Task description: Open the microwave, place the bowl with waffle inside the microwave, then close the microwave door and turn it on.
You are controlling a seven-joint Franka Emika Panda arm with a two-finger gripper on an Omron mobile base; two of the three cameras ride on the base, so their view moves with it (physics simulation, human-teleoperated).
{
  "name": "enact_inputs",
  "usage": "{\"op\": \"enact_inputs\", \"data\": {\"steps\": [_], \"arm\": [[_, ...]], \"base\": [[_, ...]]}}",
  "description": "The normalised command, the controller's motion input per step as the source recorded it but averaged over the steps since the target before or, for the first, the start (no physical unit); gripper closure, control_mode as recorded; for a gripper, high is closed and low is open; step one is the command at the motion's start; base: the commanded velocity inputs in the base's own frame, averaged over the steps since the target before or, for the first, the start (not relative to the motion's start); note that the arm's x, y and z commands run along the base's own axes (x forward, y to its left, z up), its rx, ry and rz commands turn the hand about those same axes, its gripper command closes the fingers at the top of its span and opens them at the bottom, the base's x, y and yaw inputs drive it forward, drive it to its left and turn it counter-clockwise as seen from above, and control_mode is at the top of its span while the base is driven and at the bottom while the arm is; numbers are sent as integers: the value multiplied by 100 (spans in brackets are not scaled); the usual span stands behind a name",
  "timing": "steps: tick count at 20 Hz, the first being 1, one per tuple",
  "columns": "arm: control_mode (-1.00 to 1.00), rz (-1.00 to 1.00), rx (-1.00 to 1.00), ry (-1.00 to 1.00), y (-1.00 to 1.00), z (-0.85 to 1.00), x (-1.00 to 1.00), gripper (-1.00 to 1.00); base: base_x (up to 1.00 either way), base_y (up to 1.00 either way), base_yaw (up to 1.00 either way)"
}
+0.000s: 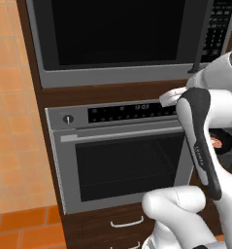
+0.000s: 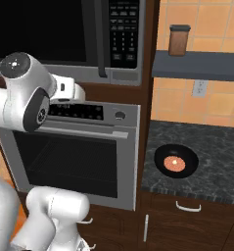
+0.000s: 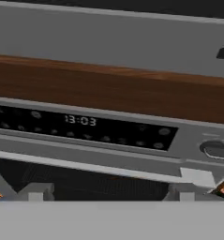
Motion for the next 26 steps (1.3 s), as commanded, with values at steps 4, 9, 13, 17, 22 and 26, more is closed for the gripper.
{"op": "enact_inputs", "data": {"steps": [4, 9, 13, 17, 22, 26], "arm": [[-100, 1, 0, -83, -58, 78, -11, -100], [-100, 0, 12, -4, -58, 40, 22, -100], [-100, 0, 6, 0, -9, 11, 15, -100], [-100, 0, 0, 1, -9, 38, 20, -100], [-100, -1, 0, 2, -27, 37, 47, -100], [-100, -2, 0, 0, -8, 3, 55, -100]], "base": [[0, 0, 0], [0, 0, 0], [0, 0, 0], [0, 0, 0], [0, 0, 0], [0, 0, 0]]}}
